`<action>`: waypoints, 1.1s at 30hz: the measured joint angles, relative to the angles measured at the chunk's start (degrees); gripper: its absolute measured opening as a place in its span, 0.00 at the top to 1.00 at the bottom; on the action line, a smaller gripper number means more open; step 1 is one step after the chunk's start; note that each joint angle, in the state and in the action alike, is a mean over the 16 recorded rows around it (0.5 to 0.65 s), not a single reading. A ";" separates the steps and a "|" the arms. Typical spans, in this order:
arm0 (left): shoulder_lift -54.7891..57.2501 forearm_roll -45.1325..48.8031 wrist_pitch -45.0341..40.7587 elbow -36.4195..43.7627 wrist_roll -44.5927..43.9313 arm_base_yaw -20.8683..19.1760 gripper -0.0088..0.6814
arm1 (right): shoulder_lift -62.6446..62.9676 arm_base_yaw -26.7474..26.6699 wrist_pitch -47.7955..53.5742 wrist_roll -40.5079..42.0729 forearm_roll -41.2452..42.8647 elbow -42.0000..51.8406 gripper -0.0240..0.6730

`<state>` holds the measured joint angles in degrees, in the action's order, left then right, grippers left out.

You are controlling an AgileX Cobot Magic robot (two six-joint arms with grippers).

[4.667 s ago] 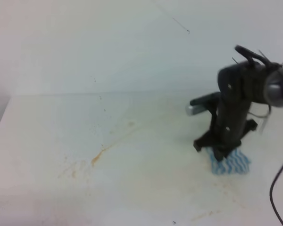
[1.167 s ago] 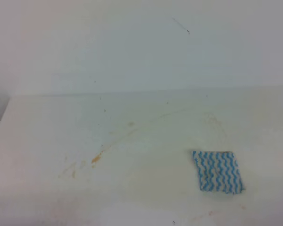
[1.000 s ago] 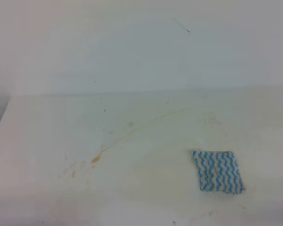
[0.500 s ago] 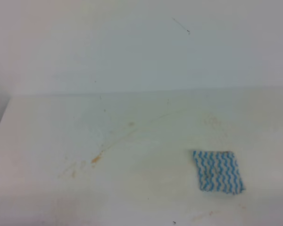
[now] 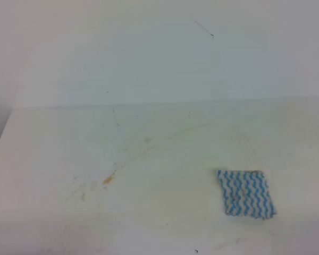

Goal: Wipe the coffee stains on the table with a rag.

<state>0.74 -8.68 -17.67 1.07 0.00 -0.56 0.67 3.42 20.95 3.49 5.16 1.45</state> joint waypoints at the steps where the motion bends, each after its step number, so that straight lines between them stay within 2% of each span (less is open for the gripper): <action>1: 0.00 0.00 0.00 -0.13 0.00 0.00 0.99 | 0.00 0.00 0.00 0.08 -0.01 0.00 0.97; 33: -0.51 0.01 0.01 0.40 0.00 -0.12 0.99 | 0.00 0.00 0.10 0.45 -0.03 0.00 0.97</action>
<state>0.23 -8.67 -17.66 1.48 0.00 -0.67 0.67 3.42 21.05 3.94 5.13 1.45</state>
